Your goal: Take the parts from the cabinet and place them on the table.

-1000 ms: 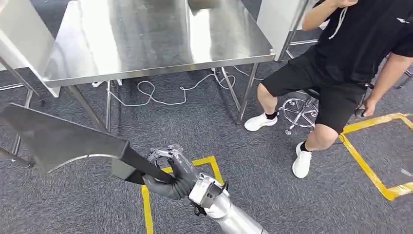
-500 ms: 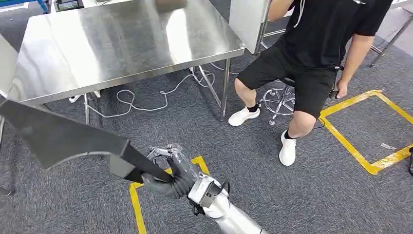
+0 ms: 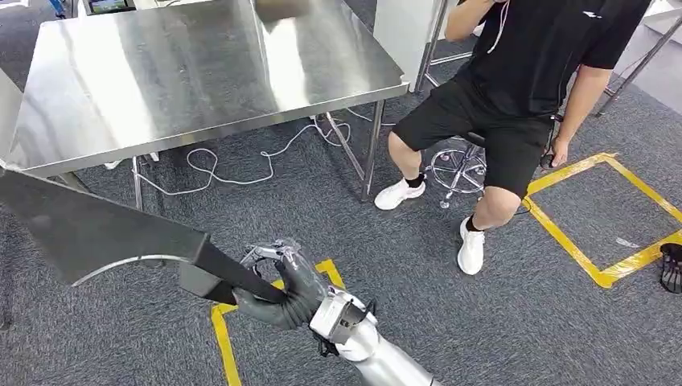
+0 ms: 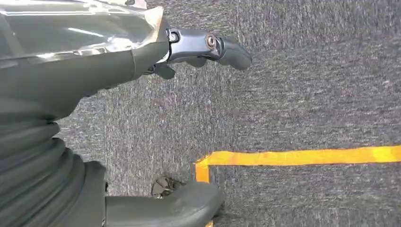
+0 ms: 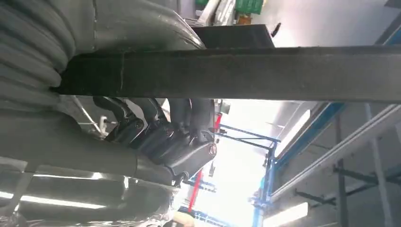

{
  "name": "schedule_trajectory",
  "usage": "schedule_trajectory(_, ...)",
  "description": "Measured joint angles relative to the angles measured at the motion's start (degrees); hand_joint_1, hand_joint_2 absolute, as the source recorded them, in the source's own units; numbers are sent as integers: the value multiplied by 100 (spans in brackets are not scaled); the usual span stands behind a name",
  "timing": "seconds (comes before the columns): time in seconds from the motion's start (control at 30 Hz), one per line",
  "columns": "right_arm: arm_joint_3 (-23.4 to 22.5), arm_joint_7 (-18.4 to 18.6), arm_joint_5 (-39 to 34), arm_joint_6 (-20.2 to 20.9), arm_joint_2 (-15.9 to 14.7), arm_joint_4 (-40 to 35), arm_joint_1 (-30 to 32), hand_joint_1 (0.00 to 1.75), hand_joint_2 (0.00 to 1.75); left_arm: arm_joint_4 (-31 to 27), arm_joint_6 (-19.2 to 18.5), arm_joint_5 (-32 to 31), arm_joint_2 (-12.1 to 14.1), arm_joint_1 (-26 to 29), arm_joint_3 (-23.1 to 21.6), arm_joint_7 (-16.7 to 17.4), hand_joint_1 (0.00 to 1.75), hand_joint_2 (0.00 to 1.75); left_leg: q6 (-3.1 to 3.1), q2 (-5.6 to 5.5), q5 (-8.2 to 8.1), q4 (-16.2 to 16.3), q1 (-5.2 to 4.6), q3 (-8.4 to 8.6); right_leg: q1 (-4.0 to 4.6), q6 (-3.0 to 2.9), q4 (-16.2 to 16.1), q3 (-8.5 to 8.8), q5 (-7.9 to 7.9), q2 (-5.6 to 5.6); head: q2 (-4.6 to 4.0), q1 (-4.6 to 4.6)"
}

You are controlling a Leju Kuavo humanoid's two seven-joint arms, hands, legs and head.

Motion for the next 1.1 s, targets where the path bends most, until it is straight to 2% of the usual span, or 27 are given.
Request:
schedule_trajectory(0.03,0,0,2,0,-9,0,1,175,175,0,2,-2,-7,2,0,4,0,175,-1,-3,-12,0,-6,15,0,38,-40,-15,69,0,0,-2)
schedule_trajectory(0.07,0,0,11,0,-11,0,-2,175,175,0,20,-15,-9,2,0,18,0,175,-4,-11,-35,0,-11,45,2,95,-410,147,278,-1,0,2)
schedule_trajectory(0.13,2,0,15,0,-11,-2,-12,175,175,0,33,-18,-13,2,0,28,0,175,-34,-16,-88,0,-15,130,3,142,-1527,688,743,-28,0,0)
schedule_trajectory(0.17,2,0,15,0,-9,-2,-19,175,175,0,33,-26,-15,2,0,31,0,175,-58,-16,-113,-1,-21,145,15,83,-1890,836,850,-79,0,4)
schedule_trajectory(0.2,4,0,17,0,-6,-2,-23,175,175,0,33,-35,-18,0,0,33,0,175,-106,-21,-156,6,-60,155,60,39,-1910,891,856,-72,0,-2)
schedule_trajectory(0.3,2,2,17,0,-7,-2,-38,175,175,0,33,-44,-33,-4,0,41,0,175,-187,-3,-192,-32,-29,196,68,-79,-1906,886,825,-40,0,4)
schedule_trajectory(0.33,2,2,20,0,6,-2,-42,175,175,-9,33,-46,-24,-10,-2,41,0,175,-227,-3,-237,-18,-19,218,-53,-134,-1989,982,851,-17,0,9)
schedule_trajectory(0.37,2,2,28,0,13,-2,-46,175,175,-7,35,-46,-17,-9,-2,41,0,175,-259,-8,-294,122,-15,200,-38,-166,-2029,1050,840,-11,0,0)
schedule_trajectory(0.4,2,0,28,-2,28,-2,-59,175,175,-7,33,-48,-20,-11,-2,44,0,175,-281,-9,-460,438,-6,37,-43,-200,-2029,1085,818,-24,0,-29)
schedule_trajectory(0.47,2,0,55,-9,26,7,-55,175,175,-7,33,-52,-17,-1,-2,50,0,175,-341,-9,-811,1321,18,-491,-31,-265,-2029,1130,767,-21,0,-24)
schedule_trajectory(0.5,2,0,70,-15,26,22,-43,175,175,-7,35,-55,-17,12,-2,55,0,175,-364,-9,-868,1654,30,-741,-27,-272,-2027,1147,734,-16,0,-26)
schedule_trajectory(0.53,2,-2,89,-17,26,33,-31,175,175,-7,35,-61,-15,20,-2,57,0,175,-375,-8,-766,1710,43,-857,-27,-264,-2026,1178,706,2,0,-24)
schedule_trajectory(0.57,2,-4,101,-20,26,37,-22,175,175,-7,35,-68,-11,22,-2,61,0,175,-378,-7,-537,1510,54,-827,-29,-247,-2025,1227,667,19,0,-28)
schedule_trajectory(0.63,2,-11,107,-28,28,37,-21,175,175,-7,35,-92,4,21,-2,63,0,175,-369,-5,114,575,75,-447,-34,-204,-2026,1370,568,32,0,-26)
schedule_trajectory(0.67,2,-15,114,-31,28,39,-24,175,175,-7,35,-94,13,23,-2,63,0,175,-342,-7,325,95,82,-252,-30,-170,-2031,1374,512,31,0,-24)
schedule_trajectory(0.7,2,-18,116,-33,28,44,-38,175,175,-7,35,-100,13,13,-4,66,0,175,-317,-9,193,44,44,-180,46,-120,-2018,1378,463,33,0,-24)
schedule_trajectory(0.77,2,-20,125,-35,39,44,-45,175,175,-7,35,-101,11,13,-4,66,0,175,-219,-20,148,31,13,-185,32,-53,-2069,1418,441,40,0,-15)
schedule_trajectory(0.8,4,-20,125,-35,44,46,-48,175,175,-7,37,-101,11,16,-2,66,0,175,-159,-17,132,0,11,-191,49,-5,-1977,1496,485,41,0,-6)
schedule_trajectory(0.83,4,-22,129,-35,50,46,-67,175,175,-7,37,-101,9,15,-2,68,0,175,-116,-29,142,-18,33,-105,57,24,-1974,1498,441,42,0,-9)
schedule_trajectory(0.87,4,-22,138,-35,48,50,-78,175,175,-7,42,-96,7,16,-2,68,0,175,-93,-24,132,-39,38,-40,23,36,-1837,1394,399,13,0,7)
schedule_trajectory(0.9,7,-22,136,-31,48,52,-103,175,175,-7,48,-87,15,15,-2,68,0,175,-61,-23,109,-40,39,-9,22,41,-1514,1220,372,4,0,13)
schedule_trajectory(0.93,9,-26,136,-18,50,57,-120,175,175,-7,52,-85,17,10,-2,68,0,175,-39,-24,77,-40,37,6,8,52,-1058,939,310,-1,0,22)
schedule_trajectory(0.97,9,-26,133,-9,48,72,-119,175,175,-7,55,-83,17,9,-2,68,0,175,-31,-22,32,-40,33,32,4,41,-550,574,135,-2,0,17)
schedule_trajectory(1.0,9,-26,122,-7,35,90,-113,175,175,-7,63,-70,15,10,-2,68,0,175,-26,-23,-10,-40,25,70,6,19,-213,305,-17,-1,0,24)
schedule_trajectory(1.03,9,-26,118,2,22,114,-112,175,175,-7,70,-59,11,22,-2,70,0,175,-26,-25,-63,-40,20,134,5,25,-95,133,-55,-2,0,22)
schedule_trajectory(1.07,9,-26,118,7,20,131,-113,175,175,-7,79,-52,7,26,0,70,0,175,-30,-34,-113,-40,19,200,5,46,-235,118,11,-2,0,24)
schedule_trajectory(1.1,9,-26,114,7,20,138,-115,175,175,-7,85,-50,4,28,0,70,0,175,-42,-45,-175,-41,20,289,6,97,-609,213,204,-2,0,24)
